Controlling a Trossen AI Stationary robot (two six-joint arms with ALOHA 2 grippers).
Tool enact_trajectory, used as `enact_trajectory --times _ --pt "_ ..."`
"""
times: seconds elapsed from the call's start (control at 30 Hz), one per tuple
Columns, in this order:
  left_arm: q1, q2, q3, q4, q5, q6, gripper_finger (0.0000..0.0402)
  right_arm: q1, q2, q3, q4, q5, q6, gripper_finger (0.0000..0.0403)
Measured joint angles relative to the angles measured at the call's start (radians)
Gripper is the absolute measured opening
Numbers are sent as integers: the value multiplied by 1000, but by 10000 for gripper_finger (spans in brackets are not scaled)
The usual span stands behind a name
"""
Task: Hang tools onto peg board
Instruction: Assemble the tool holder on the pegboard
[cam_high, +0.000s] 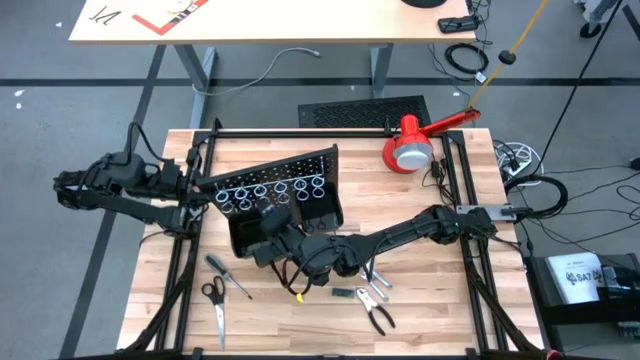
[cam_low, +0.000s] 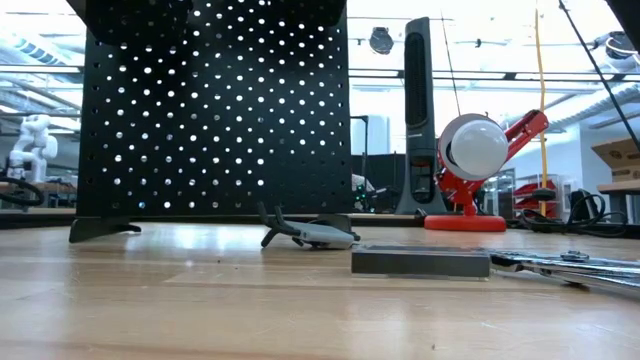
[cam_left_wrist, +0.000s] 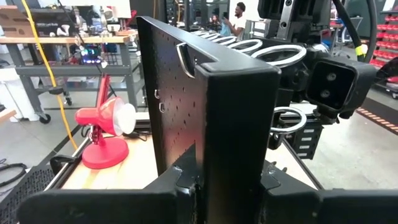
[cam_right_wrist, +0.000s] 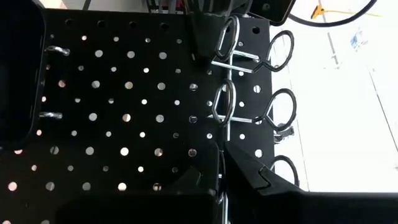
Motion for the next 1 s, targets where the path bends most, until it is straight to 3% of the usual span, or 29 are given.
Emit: enact_trajectory --times 0.6,0.8,1.0 --pt "0 -1 0 -1 4 11 65 -10 0 1 0 -1 12 8" --pt "-1 6 -1 18 14 19 64 -34 0 6 18 -57 68 57" --pt "-1 9 -2 20 18 18 64 -49 -2 6 23 -41 102 111"
